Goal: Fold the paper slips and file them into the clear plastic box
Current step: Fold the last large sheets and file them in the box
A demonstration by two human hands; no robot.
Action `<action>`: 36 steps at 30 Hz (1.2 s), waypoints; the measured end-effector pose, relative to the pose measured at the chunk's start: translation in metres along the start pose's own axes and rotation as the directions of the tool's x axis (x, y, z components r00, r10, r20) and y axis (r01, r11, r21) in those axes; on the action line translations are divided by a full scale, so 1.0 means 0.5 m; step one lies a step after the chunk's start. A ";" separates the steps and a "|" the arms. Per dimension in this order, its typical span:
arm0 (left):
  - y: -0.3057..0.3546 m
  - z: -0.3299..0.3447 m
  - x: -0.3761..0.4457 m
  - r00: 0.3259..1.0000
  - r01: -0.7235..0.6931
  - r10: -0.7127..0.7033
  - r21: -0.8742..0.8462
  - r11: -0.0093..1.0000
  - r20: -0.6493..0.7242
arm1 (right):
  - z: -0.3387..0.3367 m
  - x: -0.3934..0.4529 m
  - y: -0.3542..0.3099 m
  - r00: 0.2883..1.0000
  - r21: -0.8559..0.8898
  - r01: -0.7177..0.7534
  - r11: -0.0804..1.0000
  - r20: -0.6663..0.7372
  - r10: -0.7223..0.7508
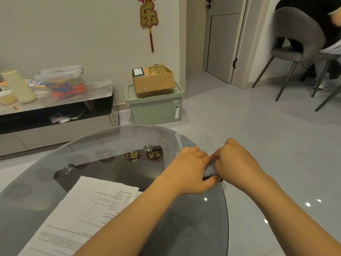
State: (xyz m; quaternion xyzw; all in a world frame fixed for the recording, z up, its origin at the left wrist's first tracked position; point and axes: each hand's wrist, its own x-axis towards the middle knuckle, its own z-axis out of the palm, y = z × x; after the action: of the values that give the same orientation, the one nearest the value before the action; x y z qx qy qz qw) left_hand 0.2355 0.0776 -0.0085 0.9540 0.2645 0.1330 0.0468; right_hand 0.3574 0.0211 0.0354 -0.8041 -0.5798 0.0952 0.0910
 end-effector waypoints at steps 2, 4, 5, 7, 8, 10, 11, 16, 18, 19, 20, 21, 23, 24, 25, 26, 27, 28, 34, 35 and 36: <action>0.000 -0.001 0.001 1.000 0.005 -0.005 0.017 1.000 0.028 | -0.008 0.000 0.010 1.000 0.104 -0.027 0.994 0.009 0.026; 0.000 -0.002 0.000 0.999 0.006 -0.007 0.028 1.000 0.049 | -0.017 0.001 0.018 0.999 0.178 -0.049 0.983 0.033 0.043; 0.001 -0.003 0.000 0.999 0.006 -0.007 0.026 1.000 0.053 | -0.022 0.001 0.022 0.998 0.188 -0.050 0.981 0.044 0.042; 0.004 -0.006 0.000 0.998 0.003 -0.003 0.011 1.000 0.059 | -0.028 0.000 0.028 0.998 0.183 -0.030 0.983 0.052 0.020; 0.005 -0.008 0.000 0.998 0.002 -0.002 0.003 1.000 0.068 | -0.029 -0.002 0.031 0.998 0.180 -0.022 0.983 0.063 0.010; 0.003 -0.009 0.002 0.996 -0.002 0.002 0.003 1.000 0.090 | -0.030 -0.004 0.035 0.996 0.190 -0.006 0.982 0.090 -0.011; 0.001 -0.009 0.003 0.995 -0.007 0.006 0.009 1.000 0.098 | -0.031 -0.003 0.037 0.995 0.204 0.006 0.979 0.095 -0.026; -0.003 -0.020 0.004 0.990 0.011 -0.001 -0.072 0.997 0.141 | -0.022 0.002 0.051 0.998 0.333 0.019 0.943 0.050 -0.038; 0.001 -0.025 0.003 0.985 -0.006 0.007 -0.009 1.000 0.172 | -0.016 0.005 0.057 0.999 0.371 0.026 0.928 0.014 -0.034; 0.003 -0.027 0.003 0.982 -0.005 0.000 0.024 1.000 0.190 | -0.012 0.006 0.059 0.999 0.390 0.030 0.920 -0.003 -0.032; 0.005 -0.028 0.004 0.978 0.009 -0.019 0.047 0.999 0.209 | -0.009 0.007 0.060 0.999 0.410 0.035 0.911 -0.019 -0.030; 0.007 -0.029 0.004 0.975 0.029 -0.042 0.065 0.997 0.220 | -0.006 0.009 0.061 0.999 0.429 0.040 0.902 -0.032 -0.029; 0.010 -0.031 0.004 0.970 0.067 -0.090 0.110 0.992 0.224 | 0.002 0.013 0.059 0.998 0.463 0.054 0.885 -0.058 -0.030; 0.010 -0.032 0.004 0.967 0.088 -0.117 0.137 0.987 0.225 | 0.006 0.016 0.056 0.997 0.480 0.063 0.875 -0.069 -0.034; 0.011 -0.035 0.003 0.964 0.108 -0.144 0.163 0.981 0.226 | 0.009 0.016 0.054 0.996 0.498 0.077 0.864 -0.079 -0.043; 0.010 -0.038 0.001 0.960 0.123 -0.164 0.187 0.975 0.226 | 0.013 0.017 0.051 0.995 0.511 0.093 0.855 -0.086 -0.057; 0.004 -0.039 0.001 0.957 0.134 -0.181 0.207 0.969 0.227 | 0.017 0.021 0.047 0.994 0.521 0.107 0.847 -0.087 -0.072; 0.002 -0.044 -0.003 0.952 0.148 -0.201 0.229 0.962 0.232 | 0.018 0.019 0.045 0.992 0.534 0.125 0.836 -0.086 -0.094; -0.022 -0.067 -0.040 0.903 0.316 -0.368 0.237 0.919 0.224 | 0.021 0.003 0.021 0.963 0.626 0.232 0.745 -0.037 -0.268; -0.018 -0.067 -0.050 0.910 0.335 -0.377 0.229 0.914 0.175 | 0.023 0.002 0.018 0.960 0.632 0.245 0.735 -0.049 -0.277; -0.008 -0.068 -0.067 0.918 0.352 -0.381 0.211 0.912 0.114 | 0.025 -0.005 0.015 0.954 0.614 0.275 0.740 -0.078 -0.289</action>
State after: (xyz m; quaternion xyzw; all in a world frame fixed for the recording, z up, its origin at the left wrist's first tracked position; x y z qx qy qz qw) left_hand 0.1962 0.0645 0.0159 0.8946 0.4462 0.0231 0.0016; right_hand 0.3601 0.0169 0.0217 -0.6316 -0.6321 0.2736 0.3559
